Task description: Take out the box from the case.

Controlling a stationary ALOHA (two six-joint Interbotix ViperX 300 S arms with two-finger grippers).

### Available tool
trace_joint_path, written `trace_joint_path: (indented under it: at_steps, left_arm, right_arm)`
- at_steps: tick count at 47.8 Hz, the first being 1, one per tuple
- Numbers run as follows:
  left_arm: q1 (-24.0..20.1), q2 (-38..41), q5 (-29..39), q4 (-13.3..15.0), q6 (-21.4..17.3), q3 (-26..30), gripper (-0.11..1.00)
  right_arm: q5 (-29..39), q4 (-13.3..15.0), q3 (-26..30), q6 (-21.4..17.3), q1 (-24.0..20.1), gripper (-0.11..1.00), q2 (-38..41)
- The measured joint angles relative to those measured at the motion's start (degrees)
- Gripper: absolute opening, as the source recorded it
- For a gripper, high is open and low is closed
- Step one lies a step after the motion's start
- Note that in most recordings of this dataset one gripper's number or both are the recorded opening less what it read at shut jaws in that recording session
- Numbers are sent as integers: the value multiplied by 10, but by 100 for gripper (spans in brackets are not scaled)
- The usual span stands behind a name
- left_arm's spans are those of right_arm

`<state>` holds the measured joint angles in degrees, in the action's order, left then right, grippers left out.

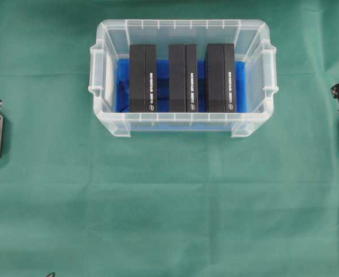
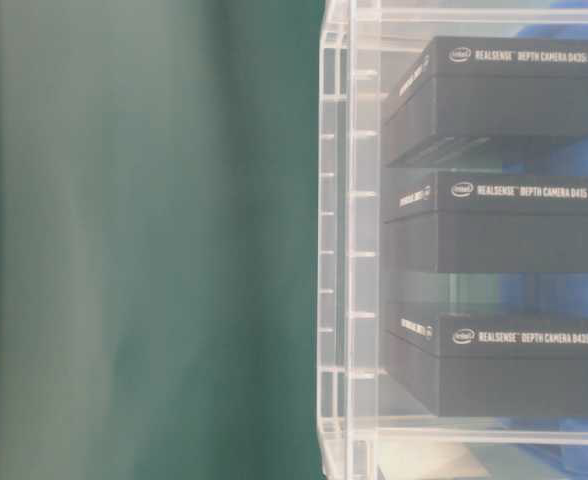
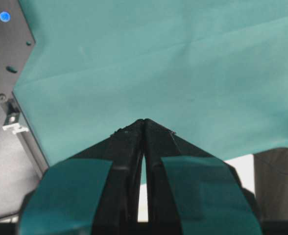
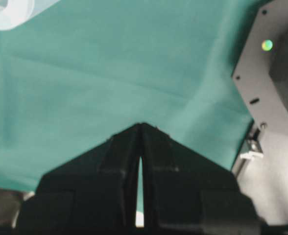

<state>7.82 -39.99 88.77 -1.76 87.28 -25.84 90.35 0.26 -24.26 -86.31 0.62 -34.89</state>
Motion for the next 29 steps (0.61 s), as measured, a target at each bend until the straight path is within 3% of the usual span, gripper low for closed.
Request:
trace_joint_path:
  at_steps: [7,16,20,29]
  left_arm:
    - [0,0,0,-2,2,0,1]
    - [-28,-1,4,-8,-4,0,1]
    - [-59,-1,5,-11,-24,0,1]
    - [-145,0,5,-12,-108,2,1]
  right_arm:
    - [0,3,1,1,0,0,4]
    - [0,27,2,15,19,0,4]
    - [-1,38,1,34,40,0,4]
    - [-4,45,2,107,113,0,7]
